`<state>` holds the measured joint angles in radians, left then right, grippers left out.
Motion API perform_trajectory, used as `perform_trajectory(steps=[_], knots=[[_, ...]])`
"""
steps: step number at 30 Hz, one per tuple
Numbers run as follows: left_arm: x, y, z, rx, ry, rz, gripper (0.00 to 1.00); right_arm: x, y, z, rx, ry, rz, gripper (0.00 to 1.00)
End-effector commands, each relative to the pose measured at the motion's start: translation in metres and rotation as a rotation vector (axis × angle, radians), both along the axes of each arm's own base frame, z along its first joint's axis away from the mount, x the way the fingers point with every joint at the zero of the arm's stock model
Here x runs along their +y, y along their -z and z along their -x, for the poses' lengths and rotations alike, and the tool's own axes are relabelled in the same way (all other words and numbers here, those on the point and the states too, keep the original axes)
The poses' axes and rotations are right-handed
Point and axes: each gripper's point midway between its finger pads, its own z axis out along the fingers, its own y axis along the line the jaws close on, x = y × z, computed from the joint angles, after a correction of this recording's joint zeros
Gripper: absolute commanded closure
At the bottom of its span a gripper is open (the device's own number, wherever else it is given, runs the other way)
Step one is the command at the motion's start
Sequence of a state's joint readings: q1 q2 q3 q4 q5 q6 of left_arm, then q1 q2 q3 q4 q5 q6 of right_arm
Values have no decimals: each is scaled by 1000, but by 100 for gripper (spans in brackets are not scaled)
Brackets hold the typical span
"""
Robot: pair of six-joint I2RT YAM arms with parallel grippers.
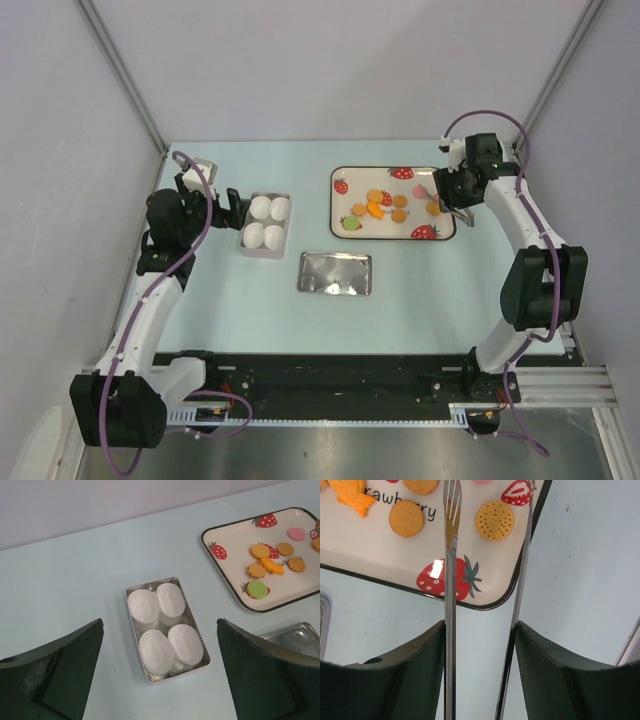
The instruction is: Pack the cookies
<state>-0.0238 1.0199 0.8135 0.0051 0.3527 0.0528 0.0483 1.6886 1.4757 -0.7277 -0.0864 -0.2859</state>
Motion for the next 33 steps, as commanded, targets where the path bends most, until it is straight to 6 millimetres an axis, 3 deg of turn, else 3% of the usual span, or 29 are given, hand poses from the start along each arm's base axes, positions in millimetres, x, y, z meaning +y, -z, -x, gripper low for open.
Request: perform_trajectory(steps=[1,16,17,33], knots=[[-4,-13,2,-47,26,-1,0,-3,5,-5,-13,14,-2,41],[-4,-10,2,-41,26,-1,0,-5,28,1,46,11,-60,42],[-4,-10,2,-41,26,-1,0,-14,29,2,48,30,-69,42],[-4,-9,3,-42,25,-3,0,-20,46,6,91,41,-107,43]])
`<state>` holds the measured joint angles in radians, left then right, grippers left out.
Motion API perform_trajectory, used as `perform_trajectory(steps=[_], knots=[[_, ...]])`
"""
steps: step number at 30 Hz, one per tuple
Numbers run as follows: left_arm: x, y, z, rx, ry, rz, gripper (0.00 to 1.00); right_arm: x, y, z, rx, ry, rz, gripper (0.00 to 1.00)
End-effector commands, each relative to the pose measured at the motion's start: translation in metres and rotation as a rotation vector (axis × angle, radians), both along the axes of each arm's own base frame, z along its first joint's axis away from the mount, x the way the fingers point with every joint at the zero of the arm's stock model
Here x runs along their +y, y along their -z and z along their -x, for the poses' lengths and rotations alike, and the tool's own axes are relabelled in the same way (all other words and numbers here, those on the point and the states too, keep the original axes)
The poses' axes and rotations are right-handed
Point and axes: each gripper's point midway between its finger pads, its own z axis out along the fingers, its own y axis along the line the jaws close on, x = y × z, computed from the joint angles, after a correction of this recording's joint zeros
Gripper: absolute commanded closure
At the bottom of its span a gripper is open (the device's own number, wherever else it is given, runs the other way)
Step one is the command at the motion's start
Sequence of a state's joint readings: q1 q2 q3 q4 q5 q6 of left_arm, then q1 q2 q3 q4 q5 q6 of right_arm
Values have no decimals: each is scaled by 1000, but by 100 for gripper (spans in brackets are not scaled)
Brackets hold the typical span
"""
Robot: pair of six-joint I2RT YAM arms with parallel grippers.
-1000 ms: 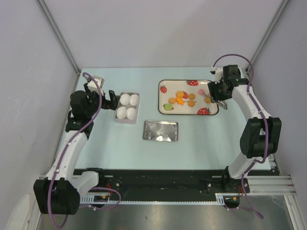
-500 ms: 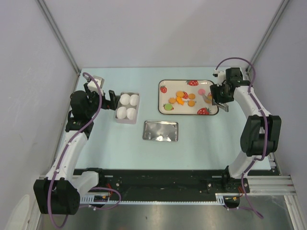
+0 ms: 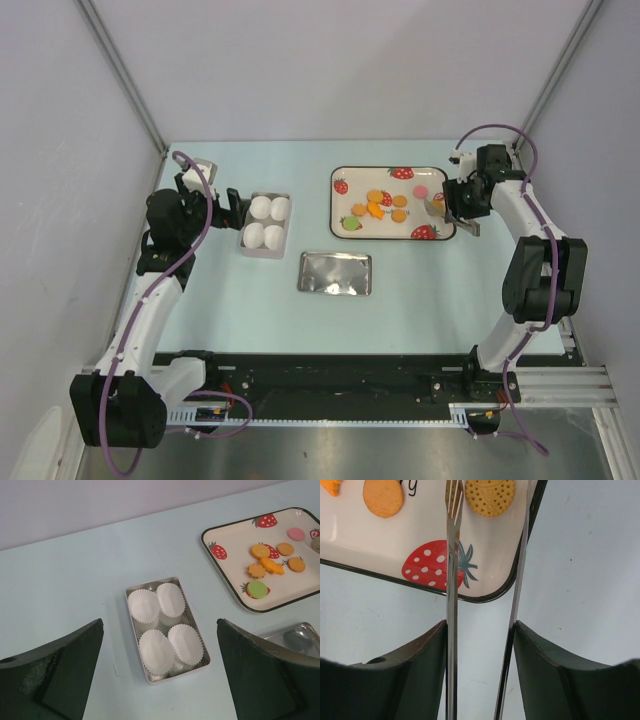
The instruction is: Pack the cookies
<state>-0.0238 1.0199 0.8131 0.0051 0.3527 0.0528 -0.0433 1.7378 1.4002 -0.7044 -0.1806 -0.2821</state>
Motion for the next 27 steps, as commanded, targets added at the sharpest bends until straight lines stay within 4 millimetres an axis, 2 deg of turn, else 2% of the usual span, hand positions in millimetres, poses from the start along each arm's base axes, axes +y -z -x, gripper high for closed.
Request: perform_trajectory(steps=[1,15,27], knots=[[-4,-9,3,-43,25,-1,0,0,3,-5,-12,-1,-25,43],[-3,-9,3,-45,20,-4,0,5,8,-2,10,-2,-63,45],[-4,-11,3,-47,21,-1,0,-1,15,0,37,16,-89,45]])
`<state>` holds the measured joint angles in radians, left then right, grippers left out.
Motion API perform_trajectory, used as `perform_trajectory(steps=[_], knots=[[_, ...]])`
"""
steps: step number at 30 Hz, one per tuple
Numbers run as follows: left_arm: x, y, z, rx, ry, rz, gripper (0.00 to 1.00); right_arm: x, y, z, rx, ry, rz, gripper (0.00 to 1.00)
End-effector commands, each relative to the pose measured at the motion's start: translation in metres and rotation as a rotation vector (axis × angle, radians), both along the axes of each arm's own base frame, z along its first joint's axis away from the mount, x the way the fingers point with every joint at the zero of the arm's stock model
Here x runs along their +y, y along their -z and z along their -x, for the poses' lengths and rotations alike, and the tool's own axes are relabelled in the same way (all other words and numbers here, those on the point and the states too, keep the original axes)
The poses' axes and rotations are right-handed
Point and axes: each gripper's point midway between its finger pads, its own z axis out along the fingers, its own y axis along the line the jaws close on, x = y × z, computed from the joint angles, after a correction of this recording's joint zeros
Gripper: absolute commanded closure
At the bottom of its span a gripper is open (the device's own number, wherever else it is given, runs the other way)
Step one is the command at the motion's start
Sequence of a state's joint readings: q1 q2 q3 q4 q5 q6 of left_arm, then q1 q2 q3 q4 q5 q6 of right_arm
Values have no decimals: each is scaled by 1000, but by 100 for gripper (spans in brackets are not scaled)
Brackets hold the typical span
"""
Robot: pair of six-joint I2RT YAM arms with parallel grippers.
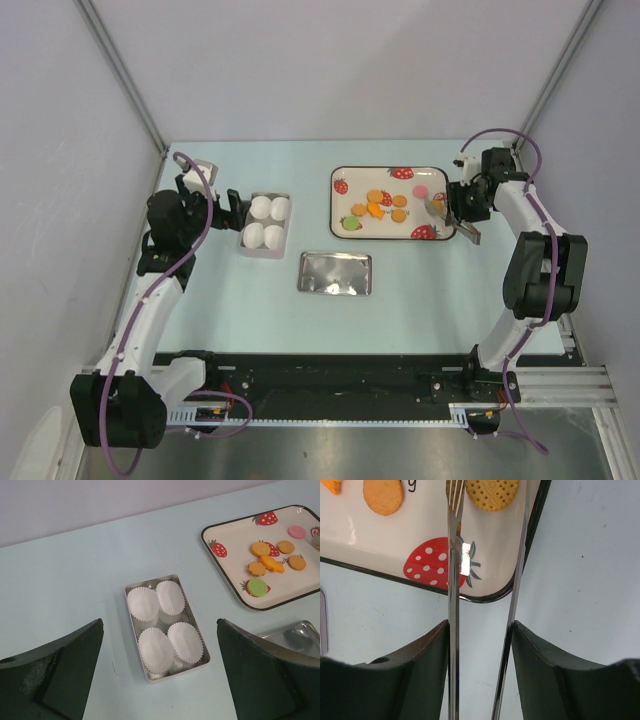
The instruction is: Pack the cookies
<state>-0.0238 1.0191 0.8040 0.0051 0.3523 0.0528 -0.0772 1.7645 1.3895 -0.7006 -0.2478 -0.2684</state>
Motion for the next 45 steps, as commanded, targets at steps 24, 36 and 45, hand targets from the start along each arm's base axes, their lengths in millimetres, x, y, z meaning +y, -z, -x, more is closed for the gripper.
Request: perform_trajectory(steps=[24,36,45], knots=[[-4,-16,3,-56,20,2,0,1,2,6,27,-6,-27,49],[-4,-15,2,-57,21,3,0,5,-4,8,15,-23,-4,57],[-3,-13,2,-51,18,2,0,25,-33,5,-74,-50,26,62]])
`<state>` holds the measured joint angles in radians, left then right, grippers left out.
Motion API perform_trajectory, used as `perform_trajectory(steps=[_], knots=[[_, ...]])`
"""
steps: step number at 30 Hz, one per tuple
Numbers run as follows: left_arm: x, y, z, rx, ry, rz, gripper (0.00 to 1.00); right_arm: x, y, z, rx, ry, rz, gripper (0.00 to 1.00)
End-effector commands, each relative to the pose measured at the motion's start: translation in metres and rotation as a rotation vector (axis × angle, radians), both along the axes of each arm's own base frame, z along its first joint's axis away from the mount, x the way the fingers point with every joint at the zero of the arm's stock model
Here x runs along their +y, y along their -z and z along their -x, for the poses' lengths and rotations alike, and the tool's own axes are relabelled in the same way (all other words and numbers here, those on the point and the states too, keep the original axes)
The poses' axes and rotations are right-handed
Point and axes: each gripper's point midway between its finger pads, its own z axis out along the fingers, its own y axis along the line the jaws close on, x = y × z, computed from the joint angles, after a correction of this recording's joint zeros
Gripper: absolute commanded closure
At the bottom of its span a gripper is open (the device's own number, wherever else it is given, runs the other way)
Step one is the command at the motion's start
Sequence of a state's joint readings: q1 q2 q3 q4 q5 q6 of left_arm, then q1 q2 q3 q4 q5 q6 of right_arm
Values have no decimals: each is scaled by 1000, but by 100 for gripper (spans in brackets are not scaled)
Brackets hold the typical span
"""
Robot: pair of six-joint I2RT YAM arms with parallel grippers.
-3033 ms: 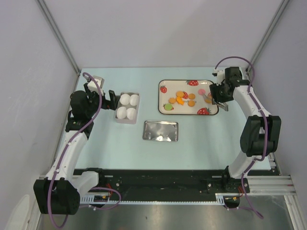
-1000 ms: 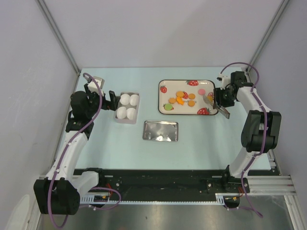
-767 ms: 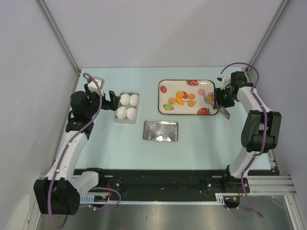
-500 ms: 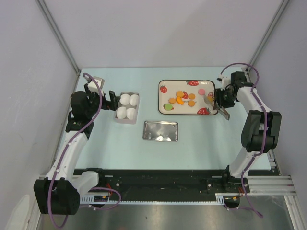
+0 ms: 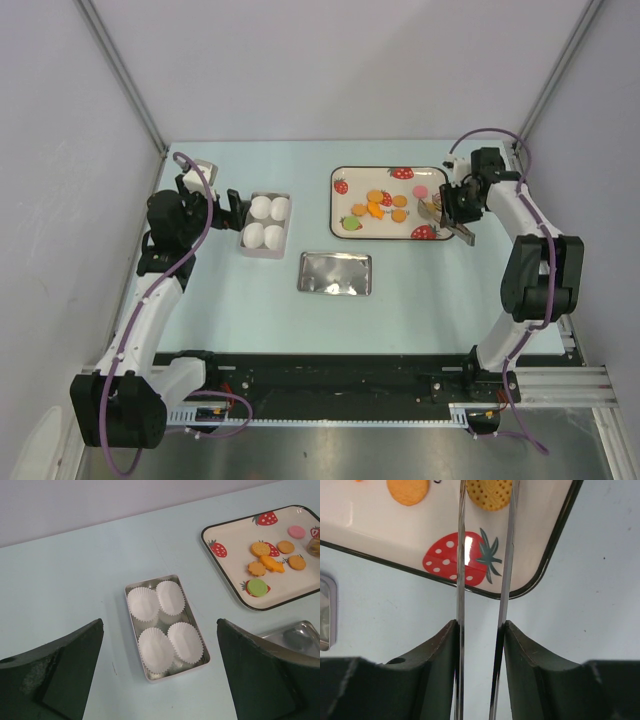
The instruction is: Pack the cookies
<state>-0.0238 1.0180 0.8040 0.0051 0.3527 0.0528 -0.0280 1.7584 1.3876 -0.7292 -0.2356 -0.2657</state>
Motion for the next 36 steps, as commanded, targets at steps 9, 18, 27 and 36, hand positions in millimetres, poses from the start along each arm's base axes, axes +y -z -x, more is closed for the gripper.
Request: perform_trajectory(steps=[9,18,27,36], knots=[[-4,-12,1,-46,21,2,0,43,-73,1,-184,-92,-2,64],[-3,-11,-3,-41,10,12,0,126,-131,0,-335,-292,-77,64],[9,-12,-19,-57,-76,33,0,220,-154,0,-416,-494,-131,64],[38,-9,-35,-63,-255,32,0,297,-145,10,-419,-635,-186,64]])
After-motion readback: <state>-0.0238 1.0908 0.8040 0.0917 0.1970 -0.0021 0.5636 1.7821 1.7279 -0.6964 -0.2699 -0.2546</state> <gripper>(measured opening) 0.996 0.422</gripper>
